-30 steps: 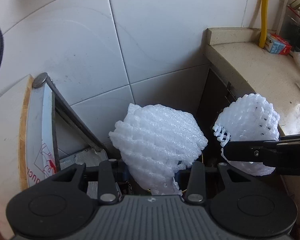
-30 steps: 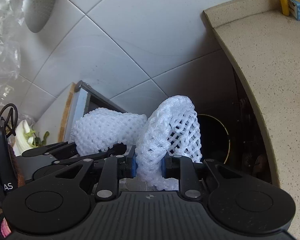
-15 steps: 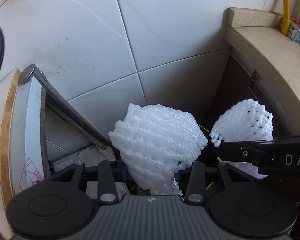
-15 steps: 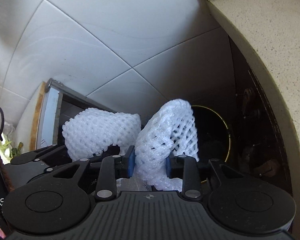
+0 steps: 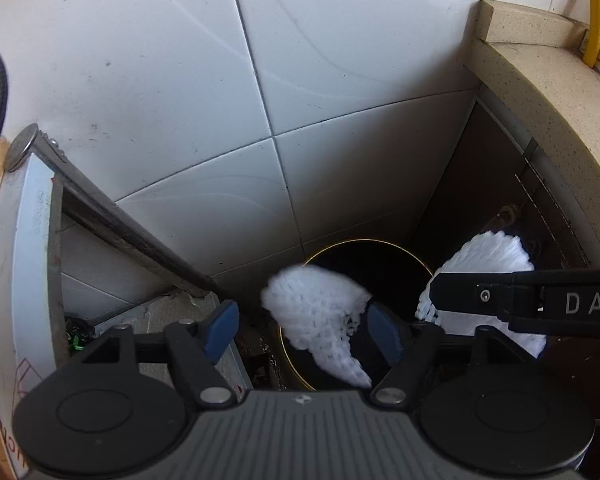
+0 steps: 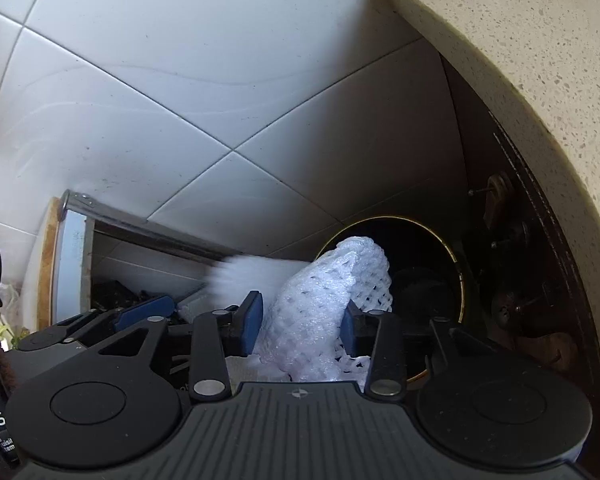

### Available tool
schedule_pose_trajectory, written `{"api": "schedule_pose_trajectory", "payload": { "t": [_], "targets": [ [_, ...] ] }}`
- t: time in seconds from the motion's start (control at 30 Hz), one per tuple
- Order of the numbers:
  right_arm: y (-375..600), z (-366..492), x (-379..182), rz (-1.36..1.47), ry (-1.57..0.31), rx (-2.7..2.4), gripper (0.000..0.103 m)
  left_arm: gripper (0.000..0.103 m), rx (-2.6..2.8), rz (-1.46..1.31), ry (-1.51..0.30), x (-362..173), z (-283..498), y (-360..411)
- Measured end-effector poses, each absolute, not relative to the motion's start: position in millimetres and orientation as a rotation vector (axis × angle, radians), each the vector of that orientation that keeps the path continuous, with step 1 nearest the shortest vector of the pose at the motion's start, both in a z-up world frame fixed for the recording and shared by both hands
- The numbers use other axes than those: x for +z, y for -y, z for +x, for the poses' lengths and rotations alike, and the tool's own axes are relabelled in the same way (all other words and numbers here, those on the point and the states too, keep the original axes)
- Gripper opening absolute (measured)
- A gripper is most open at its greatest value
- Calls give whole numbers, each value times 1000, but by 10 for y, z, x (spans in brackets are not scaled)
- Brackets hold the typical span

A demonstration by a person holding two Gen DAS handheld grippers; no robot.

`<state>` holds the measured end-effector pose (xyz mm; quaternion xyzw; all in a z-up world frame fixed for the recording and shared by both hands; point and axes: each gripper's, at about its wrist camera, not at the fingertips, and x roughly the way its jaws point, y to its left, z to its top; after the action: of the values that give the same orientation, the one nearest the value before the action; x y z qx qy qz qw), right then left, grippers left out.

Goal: Collect trash
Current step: 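Open both grippers to drop the foam nets into the bin, then return both tools to the counter above the plastic bag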

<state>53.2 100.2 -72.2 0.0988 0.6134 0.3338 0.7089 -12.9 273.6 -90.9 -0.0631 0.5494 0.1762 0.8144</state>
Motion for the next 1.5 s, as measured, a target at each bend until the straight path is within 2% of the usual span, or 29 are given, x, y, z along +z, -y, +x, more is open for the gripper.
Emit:
{"api": "schedule_pose_trajectory", "payload": {
  "t": [0.4,0.47,0.5,0.53,0.6,0.8,1.2,1.5],
  "targets": [
    [-1054,602,-837,284,-1385,726,53,74,395,-194,-1147,-819,-132,-2862],
    [-1083,597,-838,264,-1358,720,57,74,398,-183,-1135,-778,-145,-2856],
    [-1092,599,-842,245,-1347,708,63,74,400,-179,-1132,-767,-156,-2851],
    [-1097,614,-859,243,-1357,697,65,74,404,-179,-1131,-759,-167,-2848],
    [-1055,659,-940,311,-1404,689,64,74,397,-191,-1131,-755,-186,-2860],
    [-1058,658,-989,275,-1407,649,61,74,390,-196,-1133,-731,-214,-2860],
    [-675,550,-498,220,-1255,583,60,74,274,-159,-1089,-533,-97,-2545],
    [120,363,120,232,-1061,448,62,74,90,-79,-1017,-214,122,-1863]
  ]
}}
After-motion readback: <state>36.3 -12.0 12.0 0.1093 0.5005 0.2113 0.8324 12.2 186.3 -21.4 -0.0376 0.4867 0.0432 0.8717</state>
